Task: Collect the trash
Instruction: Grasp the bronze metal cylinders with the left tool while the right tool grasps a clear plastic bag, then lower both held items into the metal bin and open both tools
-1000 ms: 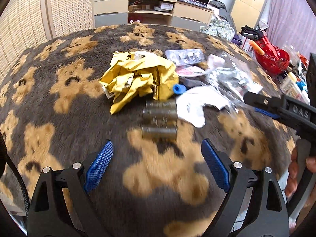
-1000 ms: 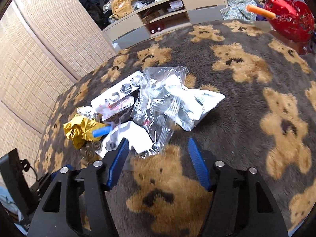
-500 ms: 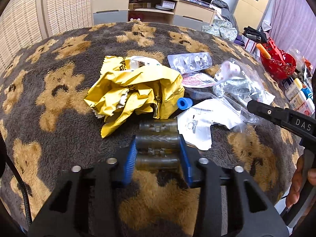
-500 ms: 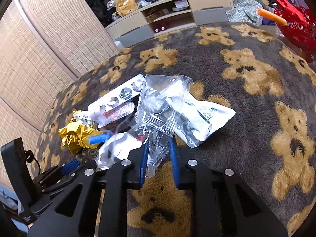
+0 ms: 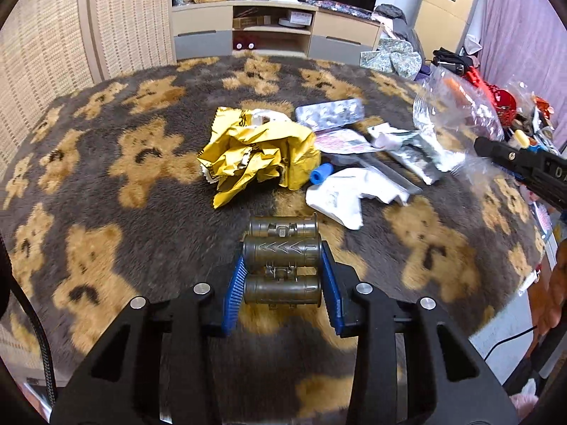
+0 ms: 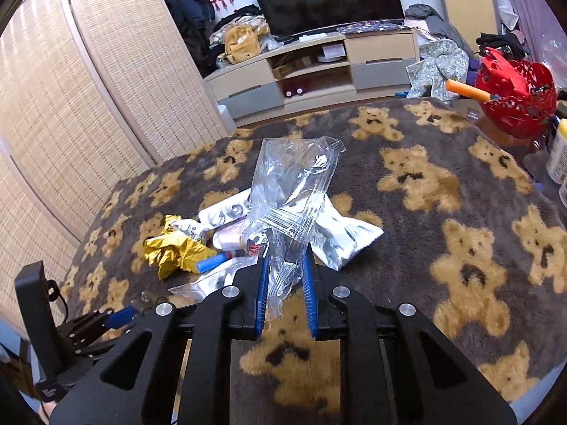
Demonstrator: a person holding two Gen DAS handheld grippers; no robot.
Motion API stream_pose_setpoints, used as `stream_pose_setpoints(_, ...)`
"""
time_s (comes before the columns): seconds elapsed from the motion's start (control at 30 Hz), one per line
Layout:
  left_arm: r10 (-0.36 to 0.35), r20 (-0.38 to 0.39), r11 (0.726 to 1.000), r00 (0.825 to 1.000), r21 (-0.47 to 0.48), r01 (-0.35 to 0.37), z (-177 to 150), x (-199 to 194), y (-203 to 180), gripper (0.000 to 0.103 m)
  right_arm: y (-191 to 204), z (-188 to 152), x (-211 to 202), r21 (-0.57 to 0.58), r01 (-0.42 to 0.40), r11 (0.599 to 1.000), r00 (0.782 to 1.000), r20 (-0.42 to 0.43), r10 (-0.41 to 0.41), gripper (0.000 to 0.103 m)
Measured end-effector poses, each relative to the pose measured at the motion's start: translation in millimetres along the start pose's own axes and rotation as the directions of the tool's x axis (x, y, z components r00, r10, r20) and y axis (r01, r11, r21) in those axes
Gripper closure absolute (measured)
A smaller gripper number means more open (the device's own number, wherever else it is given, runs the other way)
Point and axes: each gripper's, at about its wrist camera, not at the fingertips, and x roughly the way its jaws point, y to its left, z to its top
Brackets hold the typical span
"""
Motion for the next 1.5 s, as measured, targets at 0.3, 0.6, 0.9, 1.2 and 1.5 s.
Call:
stream_pose_setpoints(0.3, -0.042, 0.054, 0.998, 0.998, 0.037, 0.04, -37.1, -70.0, -24.6, 0.066, 10.8, -40.3, -59.3, -0.038, 0.008, 0.999, 1.0, -0.001, -0.008, 0.084)
stream_pose_setpoints(0.6, -0.084, 0.073, 0.995, 0.994, 0.058, 0.08, -95.9, -125.4, -47.9, 0.066, 23.7, -93.0, -134.1, -0.084, 0.005, 0.996, 1.0, 0.026, -0.002, 0.084)
stream_pose_setpoints(0.9, -0.113, 0.04, 0.992, 0.993, 0.052, 0.111, -150.7, -141.1, -59.1, 0.066, 17.7, -152.2, -157.3, -0.07, -0.002, 0.998, 1.0, -0.03, 0.0, 0.084)
stream_pose_setpoints(1.2, -0.125, -0.042, 0.991, 0.991, 0.046, 0.127, -198.6, -121.9, -65.8, 0.066, 7.9, -209.2, -139.5, -0.044, 0.009, 0.999, 0.989, -0.146, -0.015, 0.084)
stream_pose_setpoints(1.5, -0.134, -0.149, 0.99, 0.98, 0.023, 0.139, -230.9, -65.9, -61.1, 0.066, 1.8, -260.6, -76.7, -0.045, 0.038, 0.998, 0.941, -0.333, -0.051, 0.084)
